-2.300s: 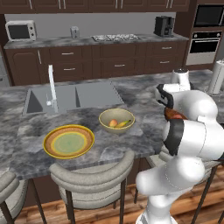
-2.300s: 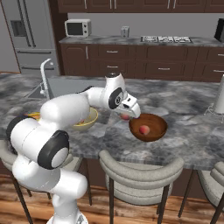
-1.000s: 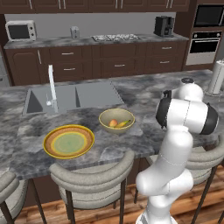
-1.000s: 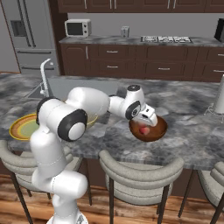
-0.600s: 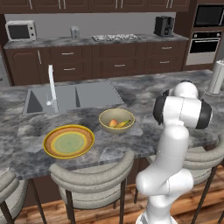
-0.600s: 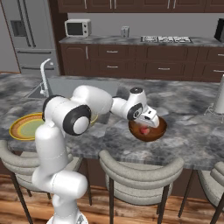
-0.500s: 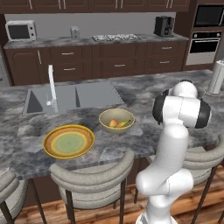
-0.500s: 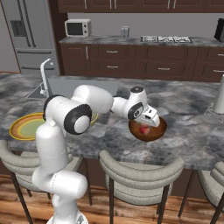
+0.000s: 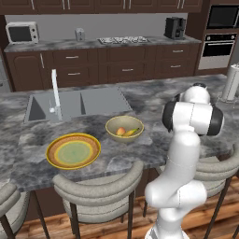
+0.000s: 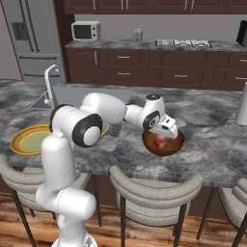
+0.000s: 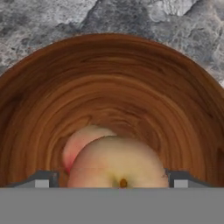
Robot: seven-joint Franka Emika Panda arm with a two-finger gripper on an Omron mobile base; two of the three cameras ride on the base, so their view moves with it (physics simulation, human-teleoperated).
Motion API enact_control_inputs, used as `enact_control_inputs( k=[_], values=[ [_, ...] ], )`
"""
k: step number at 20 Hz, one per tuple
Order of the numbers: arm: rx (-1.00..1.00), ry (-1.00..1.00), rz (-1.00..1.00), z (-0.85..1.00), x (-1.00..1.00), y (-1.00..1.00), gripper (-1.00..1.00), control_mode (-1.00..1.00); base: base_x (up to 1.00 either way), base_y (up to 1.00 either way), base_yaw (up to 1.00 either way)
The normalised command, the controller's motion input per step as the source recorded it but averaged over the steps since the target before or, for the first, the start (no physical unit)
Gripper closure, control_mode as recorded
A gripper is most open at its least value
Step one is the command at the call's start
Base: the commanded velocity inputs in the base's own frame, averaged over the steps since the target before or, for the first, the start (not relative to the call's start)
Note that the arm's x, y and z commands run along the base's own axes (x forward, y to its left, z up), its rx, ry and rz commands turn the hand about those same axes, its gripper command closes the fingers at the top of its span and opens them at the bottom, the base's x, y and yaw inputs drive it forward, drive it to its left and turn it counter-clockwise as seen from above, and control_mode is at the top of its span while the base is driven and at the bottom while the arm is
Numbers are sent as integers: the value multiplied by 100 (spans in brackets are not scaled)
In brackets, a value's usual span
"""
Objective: Take the fruits from the plate on the dining counter and place two fruits in each bowl.
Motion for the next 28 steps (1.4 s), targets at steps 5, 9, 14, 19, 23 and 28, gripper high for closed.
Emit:
enact_control_inputs(
  k=[5,9,14,19,23,28],
  values=[
    [0,0,0,0,-25,-41,-100,-100,0,0,0],
    [0,-1,-7,23,-26,-20,-100,-100,0,0,0],
    [0,-1,-3,56,-59,53,-100,-100,0,0,0],
    [-2,0,0,65,-62,95,-100,-100,0,0,0],
    [-3,2,4,60,-70,100,-100,-100,0,0,0],
    [1,1,15,45,-43,100,-100,-100,0,0,0]
  ],
)
